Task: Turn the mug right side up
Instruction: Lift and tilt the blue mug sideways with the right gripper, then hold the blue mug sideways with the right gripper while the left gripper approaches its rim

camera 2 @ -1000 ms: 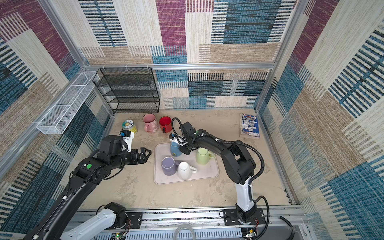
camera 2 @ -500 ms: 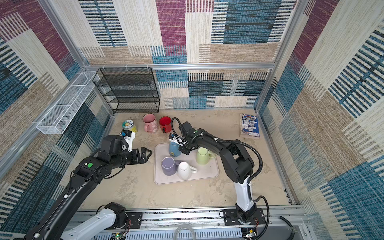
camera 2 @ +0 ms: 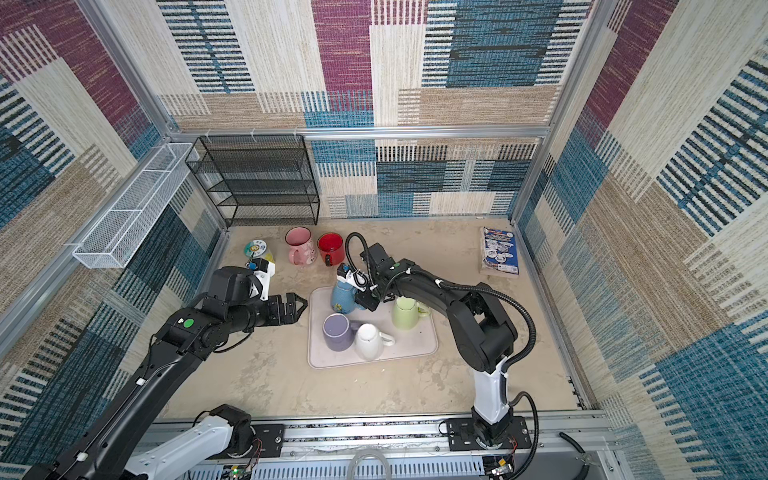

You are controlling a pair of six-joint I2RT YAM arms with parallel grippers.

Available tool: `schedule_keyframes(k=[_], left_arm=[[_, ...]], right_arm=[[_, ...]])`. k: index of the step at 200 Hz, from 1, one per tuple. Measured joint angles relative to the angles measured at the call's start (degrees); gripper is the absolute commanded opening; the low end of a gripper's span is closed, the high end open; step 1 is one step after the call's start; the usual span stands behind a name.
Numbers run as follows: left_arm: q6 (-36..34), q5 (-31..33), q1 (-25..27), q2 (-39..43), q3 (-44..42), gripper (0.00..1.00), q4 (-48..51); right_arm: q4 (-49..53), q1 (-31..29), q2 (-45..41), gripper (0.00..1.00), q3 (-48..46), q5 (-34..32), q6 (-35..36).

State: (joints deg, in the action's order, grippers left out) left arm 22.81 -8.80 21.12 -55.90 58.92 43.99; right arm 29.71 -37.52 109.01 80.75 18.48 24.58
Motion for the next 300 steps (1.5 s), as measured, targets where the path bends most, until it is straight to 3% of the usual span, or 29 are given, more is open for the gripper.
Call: schedule_keyframes(k=[99, 165, 195, 251, 268, 280, 290, 300], left_arm=[[2.73, -1.11, 0.00, -0.39, -3.15, 1.00, -3.78], [6.19, -7.10, 0.00, -0.17, -7.45, 0.98, -14.27], [8.50, -10.80, 0.00, -0.17, -9.42, 0.90, -21.20], [12.15, -18.93, 0.00, -0.57, -12.92, 0.59, -35.08], [13.29, -21.88, 0.00, -0.94, -13.94, 0.57, -39.41], [14.25, -23.78, 0.02, -1.31, -14.71, 0.66, -42.53], [14.88, -25.29, 0.07, -1.70, -15.30, 0.87, -45.03], [15.82, -26.91, 0.09, -2.19, -15.89, 1.00, -47.84]], right_arm=[[-9.88, 0.00, -6.75, 0.00, -6.95, 0.98, -9.42], [-17.03, 0.11, -15.19, 0.00, -13.33, 2.60, -17.70], [-21.57, 0.37, -21.42, 0.00, -16.70, 3.89, -21.73], [-28.30, 1.79, -30.32, 0.00, -21.53, 7.39, -28.50], [-30.16, 2.97, -32.46, 0.00, -22.95, 8.90, -30.93], [-31.54, 3.96, -33.90, 0.00, -23.85, 10.38, -32.74], [-32.50, 4.66, -34.99, 0.00, -24.41, 11.58, -33.97], [-33.59, 5.11, -35.95, 0.00, -24.76, 12.55, -35.23]])
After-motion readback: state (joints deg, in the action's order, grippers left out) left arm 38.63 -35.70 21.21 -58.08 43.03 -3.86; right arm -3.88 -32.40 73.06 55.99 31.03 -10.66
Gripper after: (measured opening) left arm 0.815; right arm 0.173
